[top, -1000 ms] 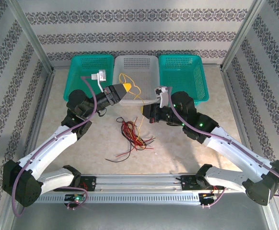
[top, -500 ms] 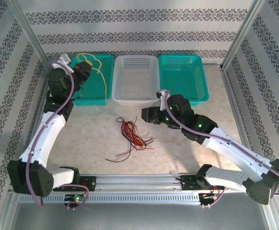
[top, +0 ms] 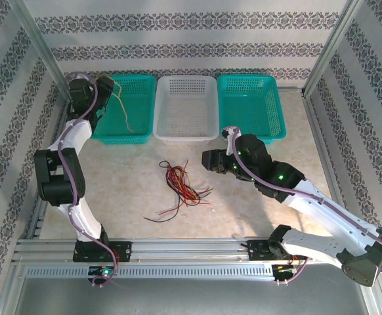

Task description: Untangle the cables

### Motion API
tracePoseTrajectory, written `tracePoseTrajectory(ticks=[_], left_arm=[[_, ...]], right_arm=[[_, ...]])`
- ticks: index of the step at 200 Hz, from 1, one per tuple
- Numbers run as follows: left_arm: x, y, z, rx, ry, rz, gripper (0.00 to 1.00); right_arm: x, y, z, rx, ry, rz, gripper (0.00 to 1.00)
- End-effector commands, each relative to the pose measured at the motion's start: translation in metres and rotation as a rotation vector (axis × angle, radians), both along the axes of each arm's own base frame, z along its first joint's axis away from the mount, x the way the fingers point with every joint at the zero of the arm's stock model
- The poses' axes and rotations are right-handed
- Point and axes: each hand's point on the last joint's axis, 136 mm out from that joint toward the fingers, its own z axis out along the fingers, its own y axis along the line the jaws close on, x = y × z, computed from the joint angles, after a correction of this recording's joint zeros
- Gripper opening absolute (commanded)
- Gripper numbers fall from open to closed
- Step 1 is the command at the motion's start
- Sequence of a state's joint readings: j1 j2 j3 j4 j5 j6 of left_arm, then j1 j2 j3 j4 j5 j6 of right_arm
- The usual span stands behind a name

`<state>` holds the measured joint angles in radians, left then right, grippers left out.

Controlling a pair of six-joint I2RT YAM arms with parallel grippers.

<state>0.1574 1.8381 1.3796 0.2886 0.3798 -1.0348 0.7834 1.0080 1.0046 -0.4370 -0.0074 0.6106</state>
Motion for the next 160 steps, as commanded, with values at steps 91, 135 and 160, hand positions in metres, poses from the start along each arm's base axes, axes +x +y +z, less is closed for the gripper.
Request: tracePoseTrajectory(ticks=[91,135,160], left_arm=[[-0.084,-0.035,0.008,0.179,0.130,-0.105,1.00],[-0.153,-0.043,0.004,0.232,0.187,-0.112,1.00],[-0.192,-0.068,-0.003,0.209,0.158,-0.205,0.97]], right_arm=[[-0.023,0.011,-0.114,-0.280,0.258,0.069,0.68],[-0.032,0.061,-0.161,-0.360,0.368,0.193,0.64],[-0.028,0.079,-0.177,-0.410,0.385,0.216,0.60]])
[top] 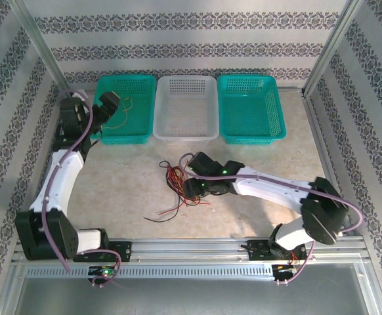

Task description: Untangle the cables

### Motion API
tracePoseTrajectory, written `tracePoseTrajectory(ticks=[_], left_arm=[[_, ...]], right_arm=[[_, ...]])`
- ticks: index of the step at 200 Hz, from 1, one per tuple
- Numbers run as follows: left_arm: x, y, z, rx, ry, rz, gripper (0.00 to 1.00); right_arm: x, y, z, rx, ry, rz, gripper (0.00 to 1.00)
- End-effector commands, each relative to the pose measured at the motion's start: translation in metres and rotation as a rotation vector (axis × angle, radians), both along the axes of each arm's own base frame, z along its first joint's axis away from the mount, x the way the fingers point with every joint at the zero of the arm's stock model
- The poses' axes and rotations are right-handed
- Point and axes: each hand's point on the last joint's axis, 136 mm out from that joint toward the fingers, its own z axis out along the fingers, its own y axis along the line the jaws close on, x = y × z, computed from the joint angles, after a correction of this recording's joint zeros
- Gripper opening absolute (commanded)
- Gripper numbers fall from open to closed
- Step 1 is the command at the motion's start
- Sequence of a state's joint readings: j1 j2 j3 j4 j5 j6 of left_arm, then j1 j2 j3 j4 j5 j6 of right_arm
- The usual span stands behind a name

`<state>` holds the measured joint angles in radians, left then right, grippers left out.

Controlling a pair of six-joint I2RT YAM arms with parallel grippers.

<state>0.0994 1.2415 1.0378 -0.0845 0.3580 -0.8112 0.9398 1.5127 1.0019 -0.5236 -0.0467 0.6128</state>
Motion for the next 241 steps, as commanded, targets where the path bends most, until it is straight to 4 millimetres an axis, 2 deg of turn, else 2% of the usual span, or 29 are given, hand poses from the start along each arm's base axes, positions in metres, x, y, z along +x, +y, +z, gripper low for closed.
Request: tracePoseTrajectory(ticks=[1,17,42,63,70,84,103,124,153,178,197,241], left_arm=[[-0.038,-0.025,-0.036,0.005,0.088,-0.099,0.96],[-0.061,-0.053,-0.038,-0.034,0.040,-0.198,0.91],[-0.091,-0.083,-0.054,0.008,0.082,-0.296,0.80],[-0.109,-0.119,-0.075,0.003,0.113,-0.392,0.74],[-0.114,-0.133,-0.084,-0.003,0.127,-0.428,0.73],[-0.120,-0.159,-0.102,-0.027,0.153,-0.485,0.68],[-0.120,-0.191,-0.117,-0.111,0.160,-0.548,0.56],[-0.113,-0.224,-0.118,-0.155,0.135,-0.612,0.43],[-0.107,-0.262,-0.122,-0.119,0.143,-0.702,0.40],[-0.100,-0.273,-0.141,-0.120,0.195,-0.706,0.35],[-0.100,-0.281,-0.145,-0.175,0.198,-0.723,0.34],[-0.108,-0.289,-0.145,-0.180,0.191,-0.761,0.31]], right_arm=[[0.008,0.026,0.006,0.027,-0.013,0.038,0.59],[0.012,0.034,-0.004,0.007,0.007,0.040,0.54],[0.017,0.034,-0.012,-0.040,0.010,0.032,0.21],[0.021,0.029,-0.001,-0.049,-0.027,0.023,0.01],[0.022,0.027,0.008,-0.041,-0.052,0.018,0.00],[0.026,0.023,0.035,0.001,-0.117,0.004,0.00],[0.028,0.020,0.087,0.119,-0.223,-0.012,0.00],[0.028,0.012,0.147,0.261,-0.342,-0.040,0.00],[0.024,-0.001,0.218,0.398,-0.474,-0.055,0.00],[0.018,-0.018,0.275,0.507,-0.591,-0.070,0.00],[0.010,-0.031,0.307,0.569,-0.655,-0.071,0.00],[0.001,-0.055,0.349,0.624,-0.773,-0.087,0.00]])
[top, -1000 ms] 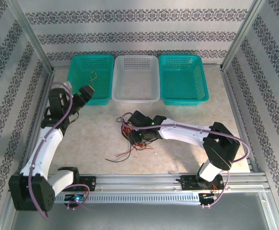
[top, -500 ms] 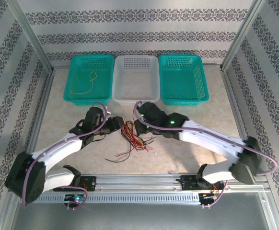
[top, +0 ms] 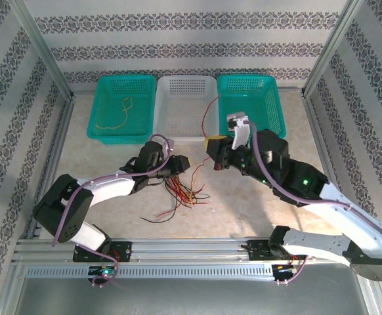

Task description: Untangle the cables

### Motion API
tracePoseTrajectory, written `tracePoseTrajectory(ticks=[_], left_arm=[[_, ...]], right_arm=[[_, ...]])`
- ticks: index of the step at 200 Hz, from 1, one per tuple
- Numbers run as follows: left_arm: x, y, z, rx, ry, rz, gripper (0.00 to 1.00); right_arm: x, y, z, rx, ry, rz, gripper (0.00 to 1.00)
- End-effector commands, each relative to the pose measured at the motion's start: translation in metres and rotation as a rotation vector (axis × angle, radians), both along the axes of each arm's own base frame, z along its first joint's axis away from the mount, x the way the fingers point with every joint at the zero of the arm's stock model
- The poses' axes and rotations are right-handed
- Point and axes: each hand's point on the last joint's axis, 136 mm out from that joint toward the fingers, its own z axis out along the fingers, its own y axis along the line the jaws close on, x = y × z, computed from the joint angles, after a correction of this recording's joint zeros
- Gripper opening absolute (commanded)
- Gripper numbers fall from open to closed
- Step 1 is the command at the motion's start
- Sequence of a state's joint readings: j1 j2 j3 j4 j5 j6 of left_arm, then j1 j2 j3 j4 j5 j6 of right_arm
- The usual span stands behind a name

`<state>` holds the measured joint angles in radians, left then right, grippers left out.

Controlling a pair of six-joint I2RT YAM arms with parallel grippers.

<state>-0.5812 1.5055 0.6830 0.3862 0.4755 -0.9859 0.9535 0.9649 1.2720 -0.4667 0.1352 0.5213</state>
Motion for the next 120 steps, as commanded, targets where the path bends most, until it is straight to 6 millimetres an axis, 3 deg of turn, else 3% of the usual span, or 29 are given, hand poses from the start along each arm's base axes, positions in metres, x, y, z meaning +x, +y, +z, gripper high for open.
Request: tracePoseTrajectory(ticks=[1,38,58,98,120], left_arm=[[-0.005,-0.013,0.017,-0.057,-0.048,-0.041,0.31],[-0.008,-0.014,0.020,-0.047,-0.066,-0.057,0.29],[-0.009,-0.012,0.022,0.065,-0.085,-0.064,0.24],[-0.010,-0.009,0.059,0.134,-0.222,-0.078,0.24],[-0.011,-0.008,0.068,0.130,-0.247,-0.086,0.24]], right_arm=[[-0.001,-0.014,0.036,0.039,-0.107,-0.035,0.00],[-0.004,-0.026,0.077,0.047,-0.214,-0.053,0.00],[-0.003,-0.036,0.100,0.050,-0.274,-0.086,0.00],[-0.002,-0.066,0.137,0.045,-0.376,-0.186,0.00],[0.001,-0.081,0.148,0.045,-0.405,-0.237,0.00]])
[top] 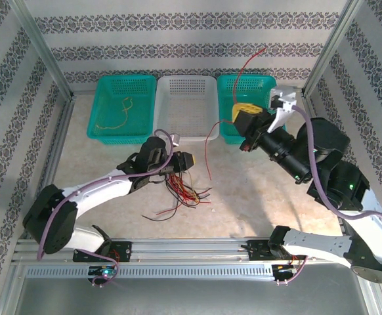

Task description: Untangle the cables

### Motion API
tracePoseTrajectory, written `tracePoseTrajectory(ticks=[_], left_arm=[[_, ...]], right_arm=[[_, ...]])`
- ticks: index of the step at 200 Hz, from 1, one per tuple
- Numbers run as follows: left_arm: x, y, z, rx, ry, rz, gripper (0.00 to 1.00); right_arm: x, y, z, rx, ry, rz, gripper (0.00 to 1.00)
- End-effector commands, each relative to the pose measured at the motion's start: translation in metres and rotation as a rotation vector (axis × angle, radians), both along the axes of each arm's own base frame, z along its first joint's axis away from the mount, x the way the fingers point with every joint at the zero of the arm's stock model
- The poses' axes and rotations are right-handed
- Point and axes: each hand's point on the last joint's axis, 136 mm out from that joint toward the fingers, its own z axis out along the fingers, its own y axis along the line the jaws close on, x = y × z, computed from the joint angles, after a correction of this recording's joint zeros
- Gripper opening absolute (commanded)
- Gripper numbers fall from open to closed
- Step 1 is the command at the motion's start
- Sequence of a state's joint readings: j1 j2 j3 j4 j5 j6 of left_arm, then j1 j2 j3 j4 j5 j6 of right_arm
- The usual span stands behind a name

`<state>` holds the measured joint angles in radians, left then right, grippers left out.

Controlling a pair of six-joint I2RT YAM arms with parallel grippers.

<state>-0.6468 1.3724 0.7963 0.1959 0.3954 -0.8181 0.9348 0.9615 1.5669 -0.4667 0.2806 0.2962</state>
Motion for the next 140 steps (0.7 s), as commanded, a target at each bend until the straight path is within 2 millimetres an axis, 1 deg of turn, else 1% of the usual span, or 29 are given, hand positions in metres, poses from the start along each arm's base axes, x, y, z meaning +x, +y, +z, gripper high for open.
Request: tracePoseTrajectory(ticks=[1,12,23,32,45,58,72,91,113,134,140], left_arm=[[-0.003,0.004,0.008,0.053,-0.052,-0.014,0.24],[-0.003,0.005,0.007,0.054,-0.049,-0.009,0.24],[-0.004,0.006,0.004,0.058,-0.043,-0.007,0.24],[-0.005,0.008,0.001,0.065,-0.034,-0.001,0.24],[-0.006,0.012,-0.001,0.077,-0.028,0.011,0.27],[-0.007,0.016,0.000,0.083,-0.035,0.027,0.29],[-0.009,0.023,0.003,0.088,-0.049,0.049,0.31],[-0.010,0.034,0.004,0.122,-0.059,0.081,0.32],[-0.015,0.045,0.004,0.179,-0.064,0.091,0.34],[-0.020,0.052,0.005,0.207,-0.075,0.090,0.39],[-0.021,0.054,0.005,0.213,-0.076,0.095,0.40]], right_arm=[[0.005,-0.026,0.019,-0.009,-0.066,-0.104,0.00],[0.011,-0.036,0.024,-0.013,-0.076,-0.155,0.00],[0.021,-0.046,0.026,-0.032,-0.080,-0.220,0.00],[0.034,-0.057,0.026,-0.052,-0.066,-0.288,0.00],[0.060,-0.076,0.020,-0.083,-0.013,-0.393,0.00],[0.092,-0.096,0.009,-0.104,0.060,-0.476,0.00],[0.125,-0.117,-0.001,-0.089,0.126,-0.540,0.00],[0.167,-0.139,-0.012,-0.041,0.203,-0.562,0.00],[0.216,-0.156,-0.032,-0.029,0.279,-0.587,0.00],[0.255,-0.167,-0.060,-0.037,0.360,-0.603,0.00],[0.265,-0.168,-0.071,-0.043,0.385,-0.606,0.00]])
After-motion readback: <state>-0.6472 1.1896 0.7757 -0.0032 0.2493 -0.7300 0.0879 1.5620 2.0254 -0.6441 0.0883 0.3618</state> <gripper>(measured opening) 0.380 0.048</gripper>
